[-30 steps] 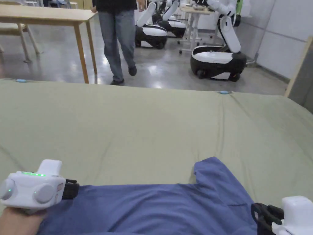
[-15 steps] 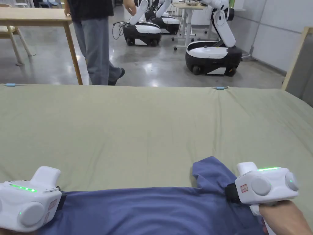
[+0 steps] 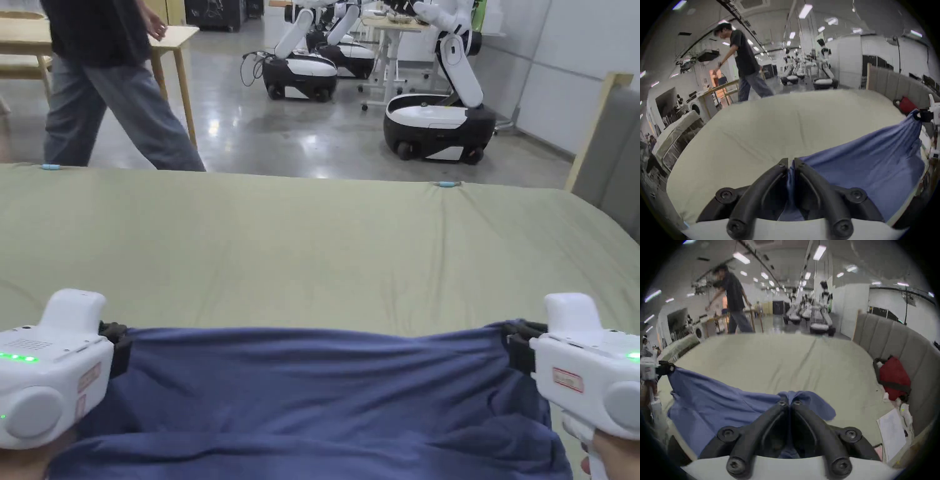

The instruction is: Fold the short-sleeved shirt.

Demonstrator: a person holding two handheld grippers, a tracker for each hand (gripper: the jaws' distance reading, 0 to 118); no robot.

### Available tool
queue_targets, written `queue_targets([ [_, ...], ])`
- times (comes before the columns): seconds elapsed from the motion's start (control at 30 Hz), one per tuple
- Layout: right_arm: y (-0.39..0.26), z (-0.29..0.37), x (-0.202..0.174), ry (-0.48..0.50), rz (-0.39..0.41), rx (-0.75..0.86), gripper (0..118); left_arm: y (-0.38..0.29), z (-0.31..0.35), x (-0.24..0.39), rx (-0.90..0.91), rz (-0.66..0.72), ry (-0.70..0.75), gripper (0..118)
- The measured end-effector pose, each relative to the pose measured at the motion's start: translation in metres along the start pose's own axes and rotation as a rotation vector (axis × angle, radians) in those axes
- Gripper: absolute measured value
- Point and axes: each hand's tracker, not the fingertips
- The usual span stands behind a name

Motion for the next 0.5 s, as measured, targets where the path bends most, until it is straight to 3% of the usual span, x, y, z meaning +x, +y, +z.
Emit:
queue_targets([
  [0.2,-0.072,0.102,-0.018,-0.028,0.06,0.045,2,-0.064,0.098,-0.012,0.021,0.04,-0.037,5],
  [0.37,-0.159,0.101,-0.03,-0.038,0.044,-0.157,2,-0.142,0.101,-0.011,-0.216,0.062,-0.059,6],
  [0.47,-0.172,0.092,-0.03,-0.042,-0.006,-0.171,2,-0.155,0.094,-0.006,-0.185,0.072,-0.026,14],
  [0.5,-0.166,0.095,-0.029,-0.04,-0.02,-0.164,6,-0.155,0.092,-0.004,-0.175,0.066,0.005,30],
])
